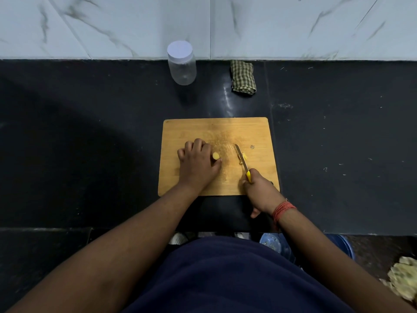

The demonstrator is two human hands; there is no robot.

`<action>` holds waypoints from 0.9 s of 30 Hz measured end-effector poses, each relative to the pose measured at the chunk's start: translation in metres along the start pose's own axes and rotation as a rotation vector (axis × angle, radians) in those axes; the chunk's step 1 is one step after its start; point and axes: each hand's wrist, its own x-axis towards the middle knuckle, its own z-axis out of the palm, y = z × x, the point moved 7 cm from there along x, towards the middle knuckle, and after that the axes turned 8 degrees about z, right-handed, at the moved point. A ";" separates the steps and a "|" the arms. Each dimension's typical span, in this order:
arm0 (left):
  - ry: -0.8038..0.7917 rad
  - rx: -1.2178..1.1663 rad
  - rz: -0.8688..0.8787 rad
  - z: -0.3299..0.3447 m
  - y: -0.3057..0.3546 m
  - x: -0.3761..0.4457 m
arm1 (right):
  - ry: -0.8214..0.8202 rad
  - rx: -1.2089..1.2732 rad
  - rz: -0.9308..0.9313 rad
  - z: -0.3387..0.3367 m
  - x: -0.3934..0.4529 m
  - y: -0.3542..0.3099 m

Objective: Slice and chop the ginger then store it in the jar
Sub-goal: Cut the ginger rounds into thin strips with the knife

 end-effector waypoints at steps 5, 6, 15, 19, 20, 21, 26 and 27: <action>-0.012 -0.005 0.006 0.001 -0.003 0.000 | -0.013 -0.016 -0.008 0.002 -0.001 -0.006; -0.014 -0.008 0.008 0.001 -0.003 0.000 | -0.014 -0.024 -0.009 0.002 -0.001 -0.006; 0.004 -0.002 0.029 0.001 -0.007 -0.005 | -0.013 -0.045 -0.013 0.005 -0.001 -0.011; 0.062 -0.021 0.145 -0.002 -0.006 -0.015 | -0.028 -0.031 -0.025 0.010 0.000 -0.011; 0.068 -0.012 0.192 -0.003 -0.006 -0.018 | -0.032 -0.024 -0.026 0.012 0.001 -0.011; 0.066 0.009 0.241 -0.003 -0.004 -0.022 | -0.035 -0.016 -0.028 0.014 0.002 -0.011; 0.041 0.097 0.420 0.001 0.002 -0.034 | -0.057 -0.018 -0.054 0.024 0.004 -0.014; 0.030 0.105 0.434 0.002 0.002 -0.035 | -0.060 -0.023 -0.059 0.025 0.004 -0.015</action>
